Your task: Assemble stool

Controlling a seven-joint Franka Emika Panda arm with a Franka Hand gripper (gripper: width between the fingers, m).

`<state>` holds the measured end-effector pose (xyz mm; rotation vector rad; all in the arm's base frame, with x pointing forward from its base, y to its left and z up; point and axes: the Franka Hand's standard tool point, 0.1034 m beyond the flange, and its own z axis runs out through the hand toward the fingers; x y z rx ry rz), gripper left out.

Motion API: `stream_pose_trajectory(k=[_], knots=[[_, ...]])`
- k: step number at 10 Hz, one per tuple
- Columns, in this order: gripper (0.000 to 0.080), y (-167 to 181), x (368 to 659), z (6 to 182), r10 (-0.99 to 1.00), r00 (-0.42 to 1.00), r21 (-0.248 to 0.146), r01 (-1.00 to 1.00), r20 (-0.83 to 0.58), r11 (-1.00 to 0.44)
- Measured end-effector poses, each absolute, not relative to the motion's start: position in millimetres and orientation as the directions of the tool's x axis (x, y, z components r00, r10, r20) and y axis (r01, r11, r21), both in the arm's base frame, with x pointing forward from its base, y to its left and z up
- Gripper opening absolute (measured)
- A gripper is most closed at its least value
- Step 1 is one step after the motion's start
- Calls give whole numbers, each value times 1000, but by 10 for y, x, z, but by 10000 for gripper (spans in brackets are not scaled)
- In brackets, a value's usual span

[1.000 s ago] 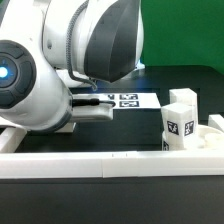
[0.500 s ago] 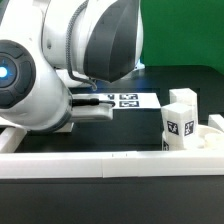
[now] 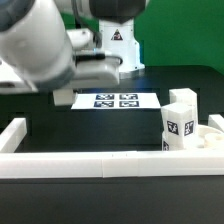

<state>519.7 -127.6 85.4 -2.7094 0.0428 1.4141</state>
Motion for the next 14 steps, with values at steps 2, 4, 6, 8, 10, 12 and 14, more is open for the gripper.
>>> stream_pose_trajectory(k=[2,4,6,8,10,12,14], knots=[[335,-1218,5222,915,20,606,-63,-51,-796,-997],[335,-1266,5332,863,14,668,-53,-39,-744,-998],[337,-1056,5473,1124,-19,770,-35,-53,-638,-998],[337,-697,5638,1499,-49,842,-22,-72,-537,-997],[337,-732,5713,1525,-44,902,-22,-59,-430,-998],[337,-738,5770,1532,-48,953,-16,-56,-299,-998],[337,-508,5855,1600,-80,986,2,-80,-149,-997]])
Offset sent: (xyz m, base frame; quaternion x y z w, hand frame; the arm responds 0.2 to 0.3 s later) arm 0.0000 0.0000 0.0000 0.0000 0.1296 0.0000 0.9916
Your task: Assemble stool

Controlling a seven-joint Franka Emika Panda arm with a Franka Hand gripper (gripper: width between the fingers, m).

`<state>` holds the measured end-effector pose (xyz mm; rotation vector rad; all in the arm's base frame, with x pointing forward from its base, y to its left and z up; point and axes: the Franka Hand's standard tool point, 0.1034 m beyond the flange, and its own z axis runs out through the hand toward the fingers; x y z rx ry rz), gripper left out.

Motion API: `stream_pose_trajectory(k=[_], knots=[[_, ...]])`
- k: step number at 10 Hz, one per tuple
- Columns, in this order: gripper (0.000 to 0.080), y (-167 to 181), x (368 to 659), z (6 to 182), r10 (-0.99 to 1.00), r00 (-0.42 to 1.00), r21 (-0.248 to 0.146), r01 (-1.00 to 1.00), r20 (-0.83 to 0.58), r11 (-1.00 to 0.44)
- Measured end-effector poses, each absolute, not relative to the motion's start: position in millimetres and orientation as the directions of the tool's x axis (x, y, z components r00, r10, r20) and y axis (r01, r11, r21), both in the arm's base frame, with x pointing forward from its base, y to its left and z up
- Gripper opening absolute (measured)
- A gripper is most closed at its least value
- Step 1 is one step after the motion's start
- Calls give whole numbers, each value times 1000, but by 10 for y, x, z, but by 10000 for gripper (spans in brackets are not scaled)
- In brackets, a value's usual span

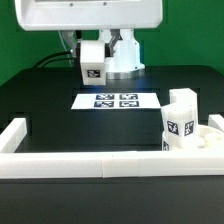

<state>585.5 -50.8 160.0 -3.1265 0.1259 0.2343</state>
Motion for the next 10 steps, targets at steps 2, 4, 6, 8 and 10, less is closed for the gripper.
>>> stream_pose_trajectory(k=[2,4,6,8,10], knots=[[337,6,6042,1817,-106,994,0,-106,-20,-994],[337,332,6235,1882,-108,988,-6,-108,113,-994],[337,302,6260,1842,-110,968,-14,-110,224,-994],[337,396,6319,1834,-137,925,-37,-133,354,-990],[337,823,6270,1800,-168,901,-81,-148,401,-986]])
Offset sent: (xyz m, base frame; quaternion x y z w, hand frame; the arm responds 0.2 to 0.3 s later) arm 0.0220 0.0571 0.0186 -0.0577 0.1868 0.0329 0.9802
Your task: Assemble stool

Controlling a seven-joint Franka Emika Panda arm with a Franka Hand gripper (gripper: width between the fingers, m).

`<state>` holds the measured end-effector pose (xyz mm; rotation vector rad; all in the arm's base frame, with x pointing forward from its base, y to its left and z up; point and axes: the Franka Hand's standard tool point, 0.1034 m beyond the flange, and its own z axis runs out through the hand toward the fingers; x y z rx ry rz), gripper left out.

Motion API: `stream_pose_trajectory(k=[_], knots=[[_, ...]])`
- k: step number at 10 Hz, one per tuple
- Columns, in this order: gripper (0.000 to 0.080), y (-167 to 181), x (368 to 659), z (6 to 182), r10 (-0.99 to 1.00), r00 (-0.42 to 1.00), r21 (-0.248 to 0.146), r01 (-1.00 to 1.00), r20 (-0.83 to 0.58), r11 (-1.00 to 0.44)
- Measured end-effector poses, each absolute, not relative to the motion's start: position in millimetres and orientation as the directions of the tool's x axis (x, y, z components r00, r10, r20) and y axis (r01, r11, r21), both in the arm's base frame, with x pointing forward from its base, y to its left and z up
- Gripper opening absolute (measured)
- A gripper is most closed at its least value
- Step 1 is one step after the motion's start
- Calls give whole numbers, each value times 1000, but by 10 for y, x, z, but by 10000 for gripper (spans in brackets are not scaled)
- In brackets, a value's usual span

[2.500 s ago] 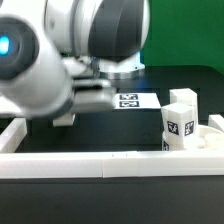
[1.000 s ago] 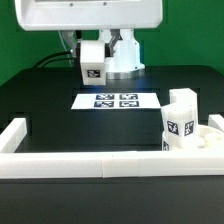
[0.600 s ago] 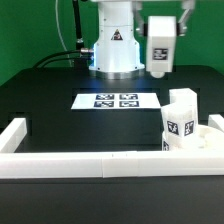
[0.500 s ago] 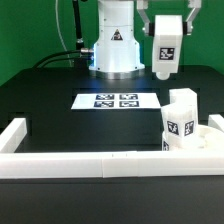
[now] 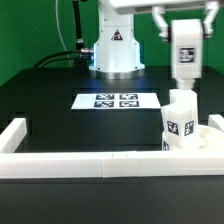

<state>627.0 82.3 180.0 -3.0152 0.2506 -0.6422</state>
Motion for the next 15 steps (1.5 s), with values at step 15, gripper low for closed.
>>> stream_pose_trajectory(k=[15], knots=[[337,1063,6144,1245,-166,833,-96,-136,527,-986]])
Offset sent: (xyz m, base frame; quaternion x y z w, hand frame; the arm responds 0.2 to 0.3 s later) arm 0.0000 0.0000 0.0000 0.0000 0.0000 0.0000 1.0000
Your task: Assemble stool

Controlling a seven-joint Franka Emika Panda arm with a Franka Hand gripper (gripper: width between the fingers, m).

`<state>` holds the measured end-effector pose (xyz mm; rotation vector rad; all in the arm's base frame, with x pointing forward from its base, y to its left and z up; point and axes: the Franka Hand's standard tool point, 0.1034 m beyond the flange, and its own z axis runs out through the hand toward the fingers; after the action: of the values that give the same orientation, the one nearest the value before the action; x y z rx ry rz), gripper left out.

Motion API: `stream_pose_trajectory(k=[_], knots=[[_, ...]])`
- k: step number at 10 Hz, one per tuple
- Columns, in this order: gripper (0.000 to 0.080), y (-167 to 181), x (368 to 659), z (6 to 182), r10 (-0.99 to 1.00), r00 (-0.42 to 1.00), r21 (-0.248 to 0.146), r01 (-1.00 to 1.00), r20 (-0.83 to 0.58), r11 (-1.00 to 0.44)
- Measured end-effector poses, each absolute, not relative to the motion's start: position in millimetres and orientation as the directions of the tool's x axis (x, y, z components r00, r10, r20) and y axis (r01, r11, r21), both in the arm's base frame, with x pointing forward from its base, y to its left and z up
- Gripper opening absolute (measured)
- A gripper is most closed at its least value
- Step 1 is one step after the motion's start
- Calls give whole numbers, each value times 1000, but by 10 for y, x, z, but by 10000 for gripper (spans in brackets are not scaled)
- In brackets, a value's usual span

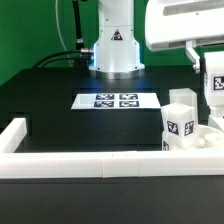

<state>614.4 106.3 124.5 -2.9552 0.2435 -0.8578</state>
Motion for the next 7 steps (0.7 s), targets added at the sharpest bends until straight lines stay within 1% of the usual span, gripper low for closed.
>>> stream_pose_trajectory(k=[3,4,5,7], knots=[[337,1055,6151,1119,-169,838,-89,-143,518,-986],[337,1090,6131,1073,-176,841,-93,-150,512,-984],[337,1113,6122,1067,-183,840,-97,-155,510,-983],[337,1116,6105,1014,-183,844,-94,-157,504,-983]])
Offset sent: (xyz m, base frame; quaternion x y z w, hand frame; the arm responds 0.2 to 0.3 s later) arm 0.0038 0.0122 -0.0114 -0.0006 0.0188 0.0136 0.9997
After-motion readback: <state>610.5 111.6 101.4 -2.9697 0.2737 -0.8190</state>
